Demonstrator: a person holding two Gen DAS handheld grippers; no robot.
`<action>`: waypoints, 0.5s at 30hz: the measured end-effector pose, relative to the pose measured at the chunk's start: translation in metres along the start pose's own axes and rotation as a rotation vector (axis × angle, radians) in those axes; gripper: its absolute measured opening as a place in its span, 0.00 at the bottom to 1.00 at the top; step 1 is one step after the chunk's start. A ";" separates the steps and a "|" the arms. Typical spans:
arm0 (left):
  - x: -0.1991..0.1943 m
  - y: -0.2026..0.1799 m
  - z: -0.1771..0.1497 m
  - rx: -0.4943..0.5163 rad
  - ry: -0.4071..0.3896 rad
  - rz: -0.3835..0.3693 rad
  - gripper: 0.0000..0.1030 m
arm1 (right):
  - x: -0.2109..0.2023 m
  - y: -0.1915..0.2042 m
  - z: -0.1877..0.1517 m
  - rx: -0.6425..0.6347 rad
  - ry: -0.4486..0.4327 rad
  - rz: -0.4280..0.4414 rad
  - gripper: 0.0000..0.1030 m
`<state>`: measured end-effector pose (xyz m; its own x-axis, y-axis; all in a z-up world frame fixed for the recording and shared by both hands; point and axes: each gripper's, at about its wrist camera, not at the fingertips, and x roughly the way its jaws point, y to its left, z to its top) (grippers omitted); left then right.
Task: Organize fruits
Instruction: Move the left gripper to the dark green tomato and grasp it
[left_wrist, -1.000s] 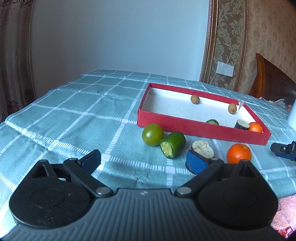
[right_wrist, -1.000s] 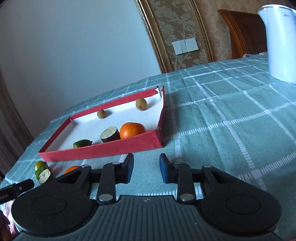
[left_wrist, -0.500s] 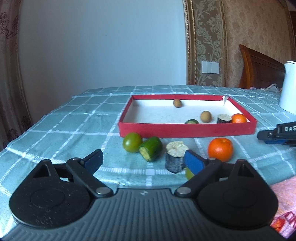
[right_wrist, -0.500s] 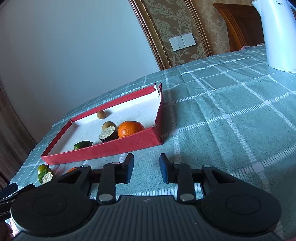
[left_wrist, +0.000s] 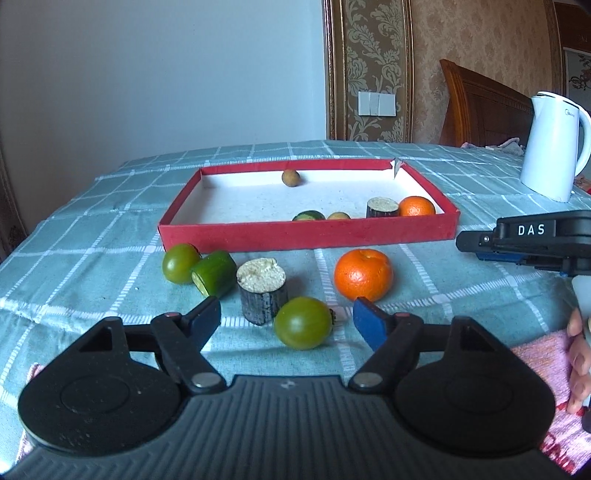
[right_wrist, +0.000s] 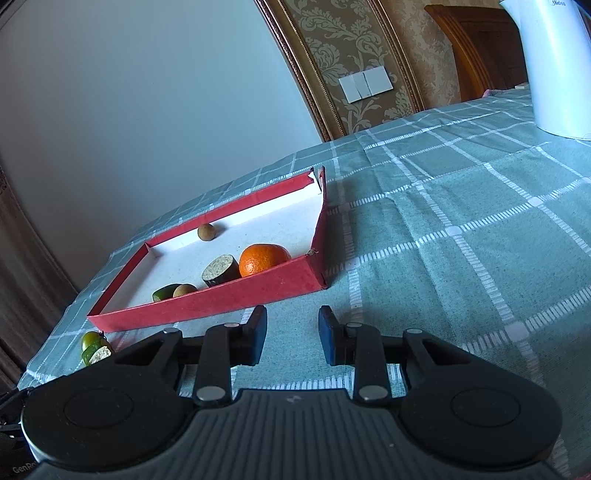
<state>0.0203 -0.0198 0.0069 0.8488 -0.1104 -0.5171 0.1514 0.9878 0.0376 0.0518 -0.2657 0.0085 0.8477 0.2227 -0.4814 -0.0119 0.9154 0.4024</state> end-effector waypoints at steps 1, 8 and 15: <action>0.003 0.000 0.000 -0.008 0.019 -0.008 0.65 | 0.000 0.000 0.000 0.000 0.000 0.001 0.28; 0.012 0.001 -0.004 -0.030 0.066 -0.019 0.45 | 0.000 -0.002 0.000 0.007 -0.002 0.010 0.28; 0.008 0.001 -0.003 -0.037 0.066 -0.028 0.31 | 0.000 -0.002 0.000 0.010 -0.002 0.010 0.28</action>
<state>0.0260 -0.0197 -0.0001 0.8090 -0.1312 -0.5730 0.1544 0.9880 -0.0082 0.0520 -0.2674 0.0078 0.8489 0.2311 -0.4754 -0.0152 0.9097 0.4150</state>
